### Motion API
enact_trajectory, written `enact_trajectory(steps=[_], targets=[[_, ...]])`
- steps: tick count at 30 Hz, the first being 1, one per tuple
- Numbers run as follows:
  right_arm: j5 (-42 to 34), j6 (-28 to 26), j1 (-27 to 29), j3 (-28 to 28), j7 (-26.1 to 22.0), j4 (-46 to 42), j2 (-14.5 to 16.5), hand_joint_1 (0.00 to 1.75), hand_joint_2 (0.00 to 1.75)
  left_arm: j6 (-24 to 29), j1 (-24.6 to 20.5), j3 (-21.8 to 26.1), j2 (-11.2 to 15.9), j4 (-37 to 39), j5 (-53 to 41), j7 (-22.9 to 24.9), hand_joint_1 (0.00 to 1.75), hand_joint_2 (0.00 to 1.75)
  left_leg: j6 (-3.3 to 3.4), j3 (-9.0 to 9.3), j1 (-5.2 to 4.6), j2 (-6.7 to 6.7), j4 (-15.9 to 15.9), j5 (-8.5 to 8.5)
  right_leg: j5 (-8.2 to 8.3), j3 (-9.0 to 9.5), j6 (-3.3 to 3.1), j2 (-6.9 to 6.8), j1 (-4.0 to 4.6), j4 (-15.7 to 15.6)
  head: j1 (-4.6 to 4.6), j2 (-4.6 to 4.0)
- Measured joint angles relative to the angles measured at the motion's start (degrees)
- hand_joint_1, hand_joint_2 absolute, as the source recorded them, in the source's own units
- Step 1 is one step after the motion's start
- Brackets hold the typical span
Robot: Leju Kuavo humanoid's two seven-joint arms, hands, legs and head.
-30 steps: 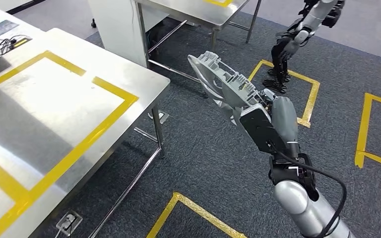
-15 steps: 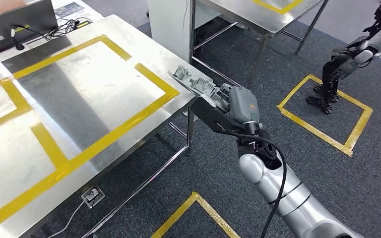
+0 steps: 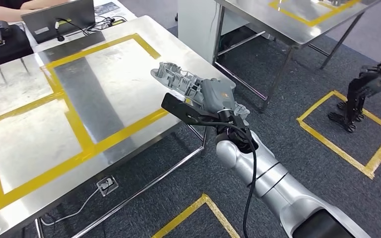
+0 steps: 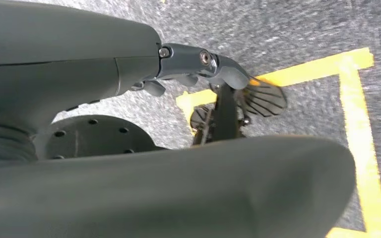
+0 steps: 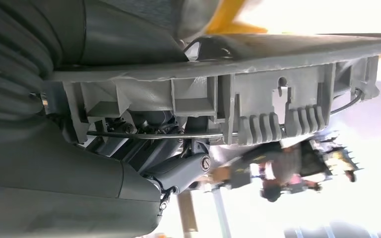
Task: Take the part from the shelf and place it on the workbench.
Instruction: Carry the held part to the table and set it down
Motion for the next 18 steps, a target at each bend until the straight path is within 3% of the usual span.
enact_trajectory(steps=[2,3,5,7,8,10,12,14,16,18], targets=[[0.09,-0.02,-0.11,0.43,-0.02,0.65,0.33,1.75,1.75,0.00,0.12,-0.01,0.00,0.01,0.00,0.04,0.00,0.00,0.70,-0.23,0.15,-1.24,-0.03,0.41,-0.80,-0.53,0.67,0.25,-0.25,0.97,0.17,0.00],[0.19,-0.03,-0.23,0.62,-0.04,0.98,0.40,1.75,1.75,-0.01,0.18,-0.02,0.00,0.02,0.00,0.07,0.00,0.00,1.02,-0.33,0.27,-1.84,-0.07,0.62,-2.12,-1.33,0.99,1.25,-0.39,2.83,0.37,0.00],[0.85,0.09,-0.48,1.02,-0.06,1.81,0.49,1.75,1.75,-0.25,0.23,-0.03,0.02,0.05,-0.17,0.17,0.00,0.00,1.51,-0.71,0.31,-3.17,-0.08,1.00,-6.05,-4.20,1.44,3.70,-0.61,9.74,0.89,0.00],[2.24,0.69,-0.68,1.73,0.12,3.11,0.99,1.75,1.75,-0.66,0.23,-0.13,0.05,0.07,-0.73,0.42,0.00,0.00,1.72,-1.15,0.16,-4.72,-0.07,1.33,-8.49,-6.82,1.33,4.50,-0.63,16.07,1.28,0.00],[3.17,1.24,-0.82,2.20,0.32,3.87,1.49,1.75,1.75,-0.82,0.25,-0.23,0.07,0.07,-1.18,0.62,0.00,0.00,1.72,-1.32,0.07,-5.54,-0.07,1.49,-8.25,-7.03,1.07,4.66,-0.59,16.67,1.49,0.00],[5.39,2.43,-1.58,3.28,0.79,5.67,3.31,1.75,1.75,-1.09,0.27,-0.53,0.12,0.07,-2.10,1.05,0.00,0.00,1.61,-1.57,-0.20,-7.08,-0.07,1.86,-5.11,-4.56,-0.01,5.71,-0.41,11.61,1.98,0.00],[7.35,3.23,-2.76,4.42,1.08,7.77,5.72,1.75,1.75,-1.50,0.16,-0.94,0.07,0.03,-2.72,1.28,0.00,0.00,1.32,-1.94,-0.25,-8.29,-0.08,2.31,-2.29,-0.92,-1.66,8.68,-0.23,4.17,1.92,0.00],[8.46,3.73,-3.59,5.49,1.26,9.73,7.86,1.75,1.75,-1.82,0.00,-1.37,0.05,-0.02,-2.97,1.32,0.00,0.00,0.67,-2.55,0.16,-9.45,-0.15,2.88,-1.73,0.67,-2.68,10.08,0.09,1.10,1.63,0.00],[9.09,4.08,-4.02,6.32,1.57,10.94,9.50,1.75,1.75,-1.92,0.10,-1.67,0.16,-0.01,-3.03,1.34,0.00,0.00,-0.16,-3.04,0.53,-10.62,-0.41,3.50,-1.17,1.10,-3.01,8.53,0.24,0.23,1.79,0.00],[9.63,4.31,-4.65,6.84,2.05,11.63,10.63,1.75,1.75,-1.90,0.37,-1.83,0.23,0.02,-3.04,1.22,0.00,0.00,-0.56,-4.21,0.30,-8.50,0.86,2.63,-0.15,1.76,-3.10,6.79,-0.03,-1.47,1.62,0.00]])
